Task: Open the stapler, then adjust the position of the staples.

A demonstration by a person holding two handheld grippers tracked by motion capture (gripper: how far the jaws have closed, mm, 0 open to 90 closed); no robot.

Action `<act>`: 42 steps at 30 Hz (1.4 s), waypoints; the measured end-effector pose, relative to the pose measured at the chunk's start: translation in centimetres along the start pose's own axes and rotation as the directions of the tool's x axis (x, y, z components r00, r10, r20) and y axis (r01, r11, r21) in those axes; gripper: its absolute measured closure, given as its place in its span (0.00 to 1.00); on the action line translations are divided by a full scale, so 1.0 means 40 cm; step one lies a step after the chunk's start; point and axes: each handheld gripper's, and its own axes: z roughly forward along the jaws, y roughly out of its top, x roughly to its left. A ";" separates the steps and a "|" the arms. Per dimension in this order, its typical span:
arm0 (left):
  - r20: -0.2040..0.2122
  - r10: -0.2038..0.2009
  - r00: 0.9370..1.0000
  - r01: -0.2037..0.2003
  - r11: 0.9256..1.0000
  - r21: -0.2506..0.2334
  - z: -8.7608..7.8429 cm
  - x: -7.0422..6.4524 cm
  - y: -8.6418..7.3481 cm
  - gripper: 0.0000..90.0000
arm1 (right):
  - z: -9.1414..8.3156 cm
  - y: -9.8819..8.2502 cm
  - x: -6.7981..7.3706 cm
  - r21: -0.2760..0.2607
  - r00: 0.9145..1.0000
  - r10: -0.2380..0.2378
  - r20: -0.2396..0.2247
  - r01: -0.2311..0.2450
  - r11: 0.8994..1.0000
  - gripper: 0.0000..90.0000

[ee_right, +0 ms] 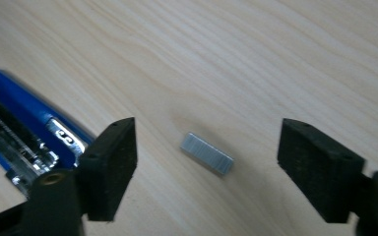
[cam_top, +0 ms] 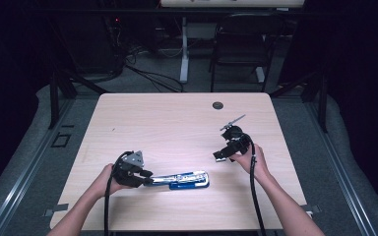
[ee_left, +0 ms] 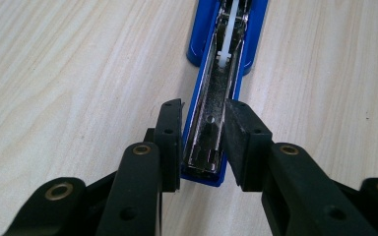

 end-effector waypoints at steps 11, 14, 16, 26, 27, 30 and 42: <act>0.001 -0.002 1.000 0.002 1.000 -0.004 0.001 -0.001 0.001 0.77 | 0.035 0.009 0.003 0.048 0.999 -0.028 0.024 0.027 0.998 0.61; 0.000 0.002 1.000 -0.002 1.000 0.000 0.001 -0.001 0.001 0.77 | 0.045 0.011 0.007 0.057 0.999 -0.042 0.029 0.040 0.998 0.72; 0.000 -0.002 1.000 0.002 1.000 -0.005 0.001 -0.001 0.001 0.77 | 0.055 0.011 0.012 0.043 0.999 -0.034 0.030 0.033 0.999 0.77; 0.016 -0.007 1.000 0.007 1.000 -0.020 0.004 0.001 -0.001 0.77 | 0.090 0.018 0.029 0.068 0.996 -0.076 0.049 0.073 0.995 0.90; 0.016 -0.006 1.000 0.007 1.000 -0.019 0.004 0.001 -0.001 0.77 | 0.094 0.015 0.034 0.052 0.996 -0.068 0.056 0.065 0.997 0.90; 0.017 -0.007 1.000 0.008 1.000 -0.017 0.004 0.001 -0.001 0.77 | 0.095 0.015 0.036 0.068 0.995 -0.085 0.052 0.081 0.994 0.96; 0.019 -0.006 1.000 0.007 1.000 -0.008 0.003 0.004 -0.001 0.77 | 0.095 0.015 0.044 0.101 0.994 -0.104 0.030 0.100 0.990 1.00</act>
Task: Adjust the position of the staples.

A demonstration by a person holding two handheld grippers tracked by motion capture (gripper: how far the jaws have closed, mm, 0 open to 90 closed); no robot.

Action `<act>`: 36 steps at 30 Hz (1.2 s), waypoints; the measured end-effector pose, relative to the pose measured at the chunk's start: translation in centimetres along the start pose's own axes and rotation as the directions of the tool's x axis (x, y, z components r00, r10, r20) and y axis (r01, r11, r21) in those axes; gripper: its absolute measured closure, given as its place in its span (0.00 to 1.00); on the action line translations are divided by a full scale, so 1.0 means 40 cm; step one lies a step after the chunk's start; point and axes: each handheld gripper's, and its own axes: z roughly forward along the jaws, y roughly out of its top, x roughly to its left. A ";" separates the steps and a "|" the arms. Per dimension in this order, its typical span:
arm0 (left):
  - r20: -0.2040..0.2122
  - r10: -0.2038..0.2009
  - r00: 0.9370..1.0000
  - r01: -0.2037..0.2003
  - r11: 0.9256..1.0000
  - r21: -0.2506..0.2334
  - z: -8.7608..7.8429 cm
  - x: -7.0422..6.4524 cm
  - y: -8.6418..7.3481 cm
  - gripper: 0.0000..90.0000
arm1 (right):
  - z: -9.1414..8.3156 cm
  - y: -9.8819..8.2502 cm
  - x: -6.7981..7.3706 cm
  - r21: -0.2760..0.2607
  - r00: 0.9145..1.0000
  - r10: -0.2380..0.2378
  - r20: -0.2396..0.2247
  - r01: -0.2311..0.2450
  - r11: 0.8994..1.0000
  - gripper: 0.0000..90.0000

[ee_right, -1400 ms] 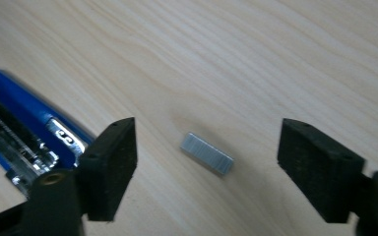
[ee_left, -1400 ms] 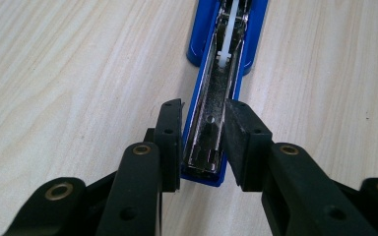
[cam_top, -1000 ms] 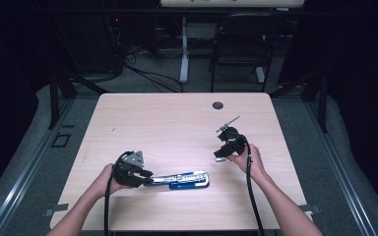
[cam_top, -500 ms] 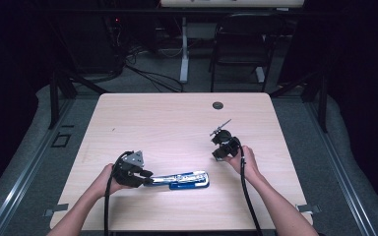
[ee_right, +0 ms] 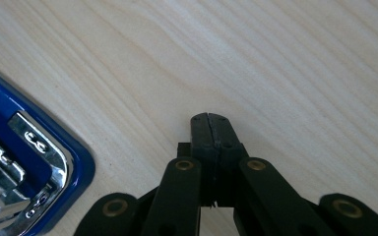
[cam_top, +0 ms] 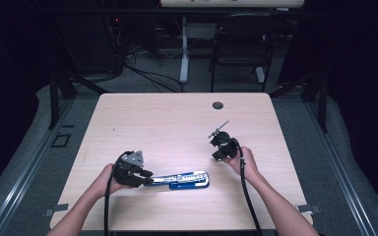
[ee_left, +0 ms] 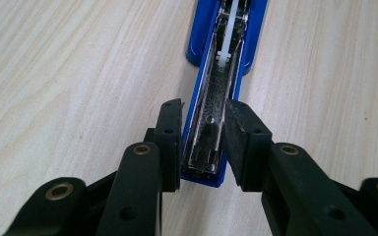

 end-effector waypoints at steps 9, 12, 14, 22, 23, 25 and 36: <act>0.004 -0.005 1.000 0.005 1.000 -0.012 0.006 -0.001 0.003 0.77 | 0.011 -0.004 -0.010 -0.016 0.999 0.030 0.018 -0.030 0.999 1.00; 0.003 -0.005 1.000 0.005 1.000 -0.012 0.006 -0.001 0.003 0.77 | 0.013 -0.004 -0.009 0.003 1.000 0.020 0.016 -0.020 1.000 1.00; 0.003 -0.005 1.000 0.006 1.000 -0.012 0.006 -0.001 0.003 0.77 | 0.014 -0.005 -0.007 0.018 1.000 0.014 0.008 -0.014 1.000 1.00; 0.005 -0.007 1.000 0.008 1.000 -0.009 0.005 -0.001 0.003 0.77 | 0.011 -0.012 -0.007 0.053 1.000 0.016 0.002 -0.016 0.998 1.00; 0.005 -0.006 1.000 0.006 1.000 -0.010 0.005 -0.001 0.003 0.77 | 0.009 -0.013 -0.009 0.061 1.000 0.018 -0.004 -0.018 0.998 1.00; 0.005 -0.007 1.000 0.007 1.000 -0.010 0.005 -0.001 0.003 0.77 | 0.007 -0.017 -0.013 0.058 1.000 0.023 0.004 -0.024 0.998 1.00; -0.010 -0.004 1.000 0.004 1.000 0.006 0.002 -0.002 0.005 0.77 | -0.014 -0.032 -0.024 0.094 0.999 0.046 -0.018 -0.044 0.995 1.00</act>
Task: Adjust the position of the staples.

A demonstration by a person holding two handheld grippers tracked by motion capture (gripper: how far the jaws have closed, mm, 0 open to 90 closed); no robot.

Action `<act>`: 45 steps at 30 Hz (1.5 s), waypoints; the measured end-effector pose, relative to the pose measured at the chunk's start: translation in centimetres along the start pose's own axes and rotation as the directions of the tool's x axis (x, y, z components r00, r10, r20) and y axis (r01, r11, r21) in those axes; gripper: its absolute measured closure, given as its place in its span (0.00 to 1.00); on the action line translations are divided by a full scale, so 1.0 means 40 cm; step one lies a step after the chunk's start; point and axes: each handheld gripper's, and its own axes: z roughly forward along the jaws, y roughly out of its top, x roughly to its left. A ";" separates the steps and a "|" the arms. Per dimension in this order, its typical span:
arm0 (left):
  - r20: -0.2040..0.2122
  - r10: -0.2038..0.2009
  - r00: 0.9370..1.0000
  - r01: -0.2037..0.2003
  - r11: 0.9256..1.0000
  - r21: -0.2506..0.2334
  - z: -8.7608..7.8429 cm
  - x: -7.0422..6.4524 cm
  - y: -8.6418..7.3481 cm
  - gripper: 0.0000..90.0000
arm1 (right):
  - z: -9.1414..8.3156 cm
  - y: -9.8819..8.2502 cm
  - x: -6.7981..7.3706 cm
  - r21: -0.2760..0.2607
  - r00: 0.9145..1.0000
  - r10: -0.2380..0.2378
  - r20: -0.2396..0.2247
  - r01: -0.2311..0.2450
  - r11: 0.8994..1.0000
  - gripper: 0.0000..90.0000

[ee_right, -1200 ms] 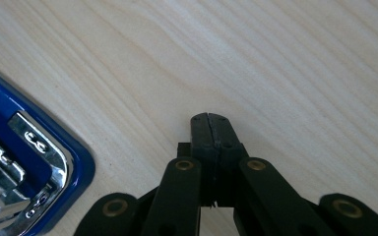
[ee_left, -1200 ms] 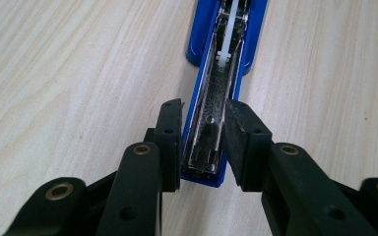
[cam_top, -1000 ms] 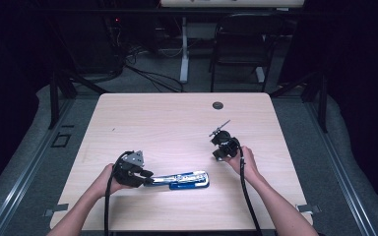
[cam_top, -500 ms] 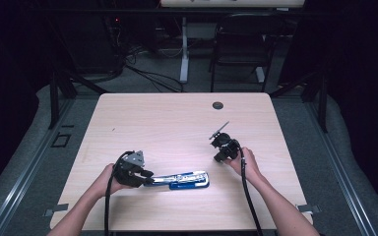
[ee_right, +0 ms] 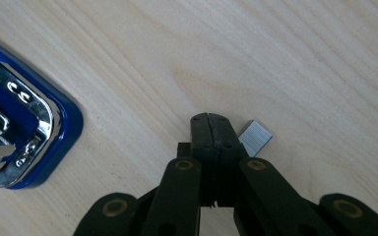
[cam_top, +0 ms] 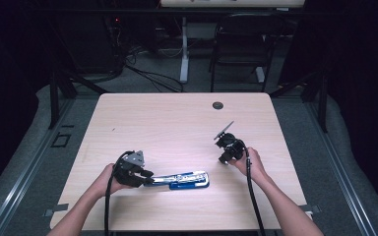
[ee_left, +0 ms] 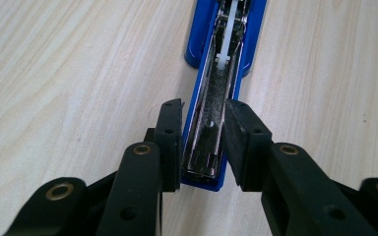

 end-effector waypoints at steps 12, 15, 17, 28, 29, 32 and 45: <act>0.020 -0.004 1.000 0.004 1.000 -0.016 0.002 0.003 -0.002 0.77 | -0.040 -0.009 -0.018 -0.028 0.999 0.036 0.018 -0.035 0.999 0.89; 0.012 -0.001 1.000 0.001 1.000 -0.007 0.001 0.002 -0.001 0.77 | -0.038 -0.008 -0.027 -0.040 0.996 0.081 0.038 -0.080 0.996 0.83; 0.001 0.001 1.000 -0.001 1.000 0.001 0.000 0.000 0.000 0.77 | -0.036 -0.006 -0.034 -0.028 0.995 0.089 0.050 -0.088 0.996 0.79; 0.006 0.000 1.000 0.000 1.000 -0.001 0.000 0.002 0.000 0.77 | 0.000 0.017 -0.028 -0.019 0.988 0.122 0.095 -0.121 0.992 0.80; 0.006 0.001 1.000 -0.001 1.000 -0.001 0.000 0.002 0.000 0.78 | 0.003 0.018 -0.026 -0.017 0.988 0.123 0.098 -0.122 0.992 0.81; 0.008 0.001 1.000 -0.001 1.000 -0.002 0.000 0.003 -0.001 0.77 | 0.010 0.021 -0.024 -0.002 0.988 0.116 0.103 -0.116 0.993 0.84; 0.027 -0.003 1.000 0.003 1.000 -0.011 0.002 0.005 -0.001 0.77 | 0.011 0.022 -0.023 0.014 0.990 0.094 0.106 -0.096 0.995 0.87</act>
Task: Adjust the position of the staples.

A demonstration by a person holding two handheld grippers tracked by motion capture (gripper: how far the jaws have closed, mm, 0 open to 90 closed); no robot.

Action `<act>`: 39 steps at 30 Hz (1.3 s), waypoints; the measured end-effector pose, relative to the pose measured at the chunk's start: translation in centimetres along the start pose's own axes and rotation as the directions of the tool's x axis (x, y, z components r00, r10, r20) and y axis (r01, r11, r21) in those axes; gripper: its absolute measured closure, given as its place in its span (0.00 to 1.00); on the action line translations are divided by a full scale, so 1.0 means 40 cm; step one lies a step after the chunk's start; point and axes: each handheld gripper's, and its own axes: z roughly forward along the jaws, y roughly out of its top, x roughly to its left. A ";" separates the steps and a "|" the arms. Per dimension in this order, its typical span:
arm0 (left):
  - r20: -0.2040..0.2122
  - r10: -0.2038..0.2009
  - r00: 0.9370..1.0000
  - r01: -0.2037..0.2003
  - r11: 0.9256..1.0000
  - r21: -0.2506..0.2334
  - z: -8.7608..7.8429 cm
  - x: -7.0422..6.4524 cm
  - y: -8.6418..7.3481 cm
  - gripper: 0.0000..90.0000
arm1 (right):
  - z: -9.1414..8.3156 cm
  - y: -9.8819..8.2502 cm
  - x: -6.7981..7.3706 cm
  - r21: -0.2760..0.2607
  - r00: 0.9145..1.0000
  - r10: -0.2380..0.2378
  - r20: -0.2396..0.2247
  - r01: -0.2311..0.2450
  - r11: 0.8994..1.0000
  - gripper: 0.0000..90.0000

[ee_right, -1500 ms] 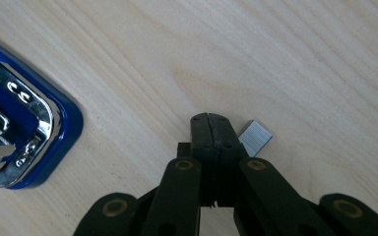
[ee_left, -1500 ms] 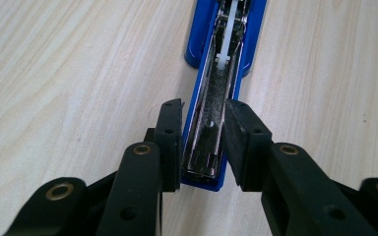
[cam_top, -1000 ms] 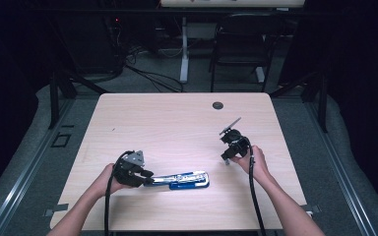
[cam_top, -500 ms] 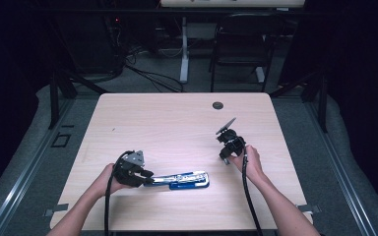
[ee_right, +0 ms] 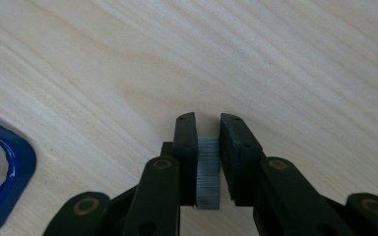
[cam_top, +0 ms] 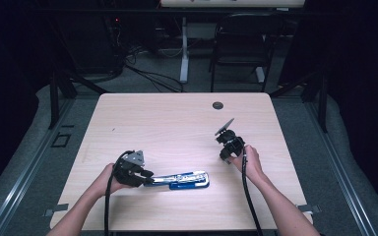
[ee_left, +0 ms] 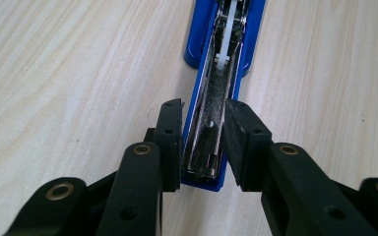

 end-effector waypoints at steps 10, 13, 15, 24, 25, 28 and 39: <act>-0.006 0.002 1.000 -0.002 1.000 0.004 0.000 -0.002 0.001 0.78 | -0.020 -0.003 0.004 -0.048 1.000 -0.019 -0.024 0.017 0.999 0.88; -0.019 0.004 1.000 -0.003 1.000 0.015 -0.002 -0.002 0.002 0.78 | -0.037 -0.003 0.003 -0.070 0.999 -0.023 -0.038 0.020 0.997 0.88; -0.018 0.003 1.000 -0.003 1.000 0.015 -0.002 -0.002 0.002 0.77 | -0.043 -0.003 0.001 -0.074 0.998 -0.035 -0.046 0.031 0.997 0.88; -0.016 0.002 1.000 -0.002 1.000 0.014 -0.002 -0.001 0.002 0.78 | -0.059 -0.009 0.003 -0.104 0.996 -0.065 -0.069 0.057 0.993 0.88; -0.017 0.005 1.000 -0.004 1.000 0.015 -0.002 -0.002 0.002 0.78 | -0.062 -0.008 0.004 -0.100 0.995 -0.072 -0.071 0.065 0.993 0.88; -0.003 0.003 1.000 -0.003 1.000 0.002 -0.001 -0.001 0.001 0.77 | -0.072 -0.008 0.008 -0.105 0.993 -0.093 -0.076 0.085 0.991 0.88; 0.002 0.003 1.000 -0.003 1.000 0.000 0.000 0.002 0.000 0.78 | -0.098 -0.005 0.038 -0.142 0.982 -0.157 -0.104 0.142 0.980 0.88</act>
